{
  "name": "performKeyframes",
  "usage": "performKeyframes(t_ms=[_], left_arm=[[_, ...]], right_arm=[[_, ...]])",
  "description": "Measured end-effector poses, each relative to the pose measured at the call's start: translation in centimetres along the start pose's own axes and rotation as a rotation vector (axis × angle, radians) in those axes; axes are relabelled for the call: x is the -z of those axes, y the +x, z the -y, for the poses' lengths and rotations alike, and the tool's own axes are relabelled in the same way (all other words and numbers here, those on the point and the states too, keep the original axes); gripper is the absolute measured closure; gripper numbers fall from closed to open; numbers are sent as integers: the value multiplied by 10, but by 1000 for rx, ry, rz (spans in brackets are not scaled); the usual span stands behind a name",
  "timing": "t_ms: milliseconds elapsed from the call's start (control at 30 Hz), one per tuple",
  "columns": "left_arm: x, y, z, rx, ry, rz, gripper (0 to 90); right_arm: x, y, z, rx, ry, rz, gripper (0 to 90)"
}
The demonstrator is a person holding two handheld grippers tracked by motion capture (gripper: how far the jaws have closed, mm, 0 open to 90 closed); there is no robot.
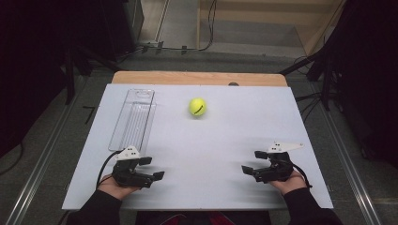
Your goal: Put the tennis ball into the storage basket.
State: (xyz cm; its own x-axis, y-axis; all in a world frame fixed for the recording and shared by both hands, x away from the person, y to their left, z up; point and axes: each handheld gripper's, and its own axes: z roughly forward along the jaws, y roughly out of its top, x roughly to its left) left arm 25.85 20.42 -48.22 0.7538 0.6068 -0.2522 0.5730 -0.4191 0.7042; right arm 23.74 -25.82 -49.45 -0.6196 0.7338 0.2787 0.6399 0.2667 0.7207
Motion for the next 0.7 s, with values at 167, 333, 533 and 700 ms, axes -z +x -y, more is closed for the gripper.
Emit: performKeyframes(t_ms=[167, 333, 533, 700], left_arm=[[2, 2, 0, 8, -10, 2, 204], [2, 0, 0, 10, -11, 9, 204], [2, 0, -1, 11, -22, 13, 203], [2, 0, -1, 15, -27, 7, 204]], right_arm=[[0, 2, 0, -1, 6, 9, 116], [-3, 2, 0, -17, 24, -1, 115], [-3, 1, 1, -25, 26, -7, 116], [-4, 0, 1, -24, 28, -9, 117]])
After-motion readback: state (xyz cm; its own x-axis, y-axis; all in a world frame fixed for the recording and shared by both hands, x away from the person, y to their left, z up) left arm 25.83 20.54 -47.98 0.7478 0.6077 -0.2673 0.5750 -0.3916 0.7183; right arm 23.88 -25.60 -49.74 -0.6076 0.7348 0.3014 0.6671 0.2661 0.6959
